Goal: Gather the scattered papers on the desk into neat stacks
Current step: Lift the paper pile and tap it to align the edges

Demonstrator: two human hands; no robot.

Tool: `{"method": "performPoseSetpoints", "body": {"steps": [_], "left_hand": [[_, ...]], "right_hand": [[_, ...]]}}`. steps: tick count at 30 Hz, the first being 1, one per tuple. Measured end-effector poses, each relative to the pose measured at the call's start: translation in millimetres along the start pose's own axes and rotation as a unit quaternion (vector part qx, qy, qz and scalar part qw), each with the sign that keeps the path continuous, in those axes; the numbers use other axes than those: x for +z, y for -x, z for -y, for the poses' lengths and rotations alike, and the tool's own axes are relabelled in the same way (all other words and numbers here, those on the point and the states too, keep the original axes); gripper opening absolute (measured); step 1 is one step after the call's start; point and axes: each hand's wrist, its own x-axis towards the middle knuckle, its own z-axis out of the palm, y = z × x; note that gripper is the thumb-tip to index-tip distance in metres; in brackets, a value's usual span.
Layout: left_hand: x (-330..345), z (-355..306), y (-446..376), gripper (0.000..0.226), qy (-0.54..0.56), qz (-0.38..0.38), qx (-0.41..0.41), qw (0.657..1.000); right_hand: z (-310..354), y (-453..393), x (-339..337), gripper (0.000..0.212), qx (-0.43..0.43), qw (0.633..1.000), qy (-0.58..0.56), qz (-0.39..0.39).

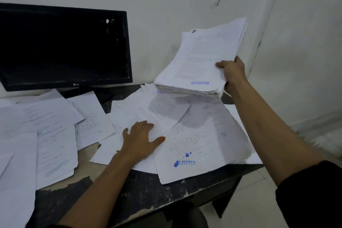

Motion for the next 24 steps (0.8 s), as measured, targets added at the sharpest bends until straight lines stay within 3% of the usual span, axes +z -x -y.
{"method": "performPoseSetpoints", "body": {"steps": [6,9,13,17,21,24], "left_hand": [[-5,-16,-11,0.065,0.114,-0.052,0.066,0.990],[-4,-34,-10,0.065,0.150,-0.034,0.059,0.986],[9,-36,-10,0.068,0.076,0.039,0.051,0.995],[8,-41,-20,0.064,0.014,0.041,0.040,0.998],[4,-63,-40,0.061,0.004,0.042,0.019,0.999],[5,-85,-55,0.060,0.044,0.041,0.035,0.998]], "right_hand": [[17,-5,6,0.042,0.004,0.994,0.099,0.037],[2,-8,1,0.042,0.013,0.988,0.152,0.037],[-28,-14,-14,0.036,0.026,0.977,0.209,0.011],[-34,-33,-37,0.037,0.020,0.972,0.234,-0.019],[-33,-47,-62,0.037,0.019,0.980,0.196,-0.023],[-43,-55,-91,0.052,0.085,0.990,0.093,-0.057]]}}
